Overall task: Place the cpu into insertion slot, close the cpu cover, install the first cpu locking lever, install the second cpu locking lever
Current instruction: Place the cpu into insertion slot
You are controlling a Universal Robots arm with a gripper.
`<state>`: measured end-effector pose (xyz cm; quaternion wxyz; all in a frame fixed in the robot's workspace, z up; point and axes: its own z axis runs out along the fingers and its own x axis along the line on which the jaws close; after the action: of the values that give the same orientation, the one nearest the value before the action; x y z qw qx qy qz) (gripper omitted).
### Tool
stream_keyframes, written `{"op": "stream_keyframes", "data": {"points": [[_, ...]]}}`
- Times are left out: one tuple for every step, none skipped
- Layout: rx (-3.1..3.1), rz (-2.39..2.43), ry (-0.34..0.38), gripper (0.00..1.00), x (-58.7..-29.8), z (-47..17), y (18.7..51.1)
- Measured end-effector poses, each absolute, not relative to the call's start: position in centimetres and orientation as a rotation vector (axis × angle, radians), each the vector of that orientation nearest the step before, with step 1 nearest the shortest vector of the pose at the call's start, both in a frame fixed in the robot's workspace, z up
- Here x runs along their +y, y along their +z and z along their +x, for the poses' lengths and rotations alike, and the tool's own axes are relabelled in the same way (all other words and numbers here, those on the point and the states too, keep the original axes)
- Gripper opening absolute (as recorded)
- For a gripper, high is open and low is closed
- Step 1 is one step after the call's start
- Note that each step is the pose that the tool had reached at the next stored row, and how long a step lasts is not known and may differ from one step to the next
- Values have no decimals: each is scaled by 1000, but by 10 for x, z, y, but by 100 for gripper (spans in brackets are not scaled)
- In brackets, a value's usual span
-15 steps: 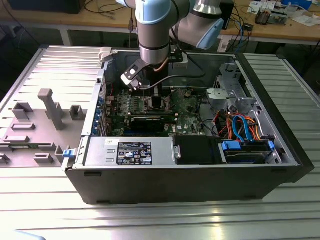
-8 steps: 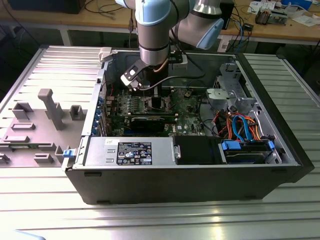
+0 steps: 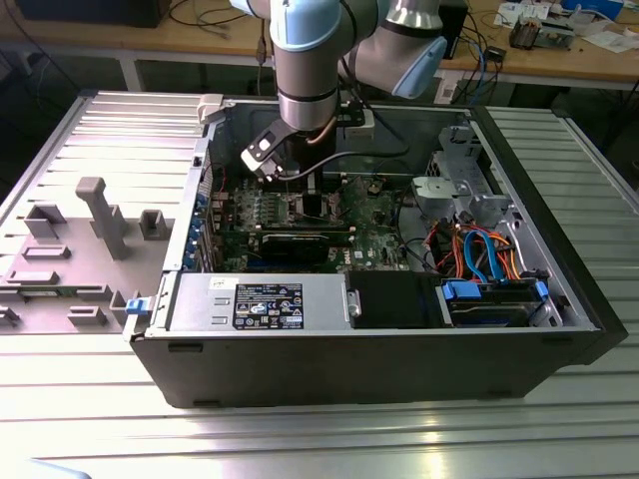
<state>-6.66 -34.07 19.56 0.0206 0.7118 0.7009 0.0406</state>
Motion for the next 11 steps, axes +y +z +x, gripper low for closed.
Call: {"op": "stream_keyframes", "data": {"points": [[2174, 2207, 128, 55, -340, -66, 195], [2173, 2207, 127, 61, -341, -67, 195], [2174, 2207, 126, 61, -341, -67, 196], [2174, 2207, 126, 61, -341, -67, 196], [2174, 2207, 126, 61, -341, -67, 196], [2174, 2207, 126, 61, -341, -67, 196], [2174, 2207, 126, 61, -341, -67, 197], [2173, 2207, 126, 61, -341, -67, 197], [2173, 2207, 126, 61, -341, -67, 197], [2174, 2207, 125, 61, -341, -67, 197], [2174, 2207, 125, 61, -341, -67, 197]]}}
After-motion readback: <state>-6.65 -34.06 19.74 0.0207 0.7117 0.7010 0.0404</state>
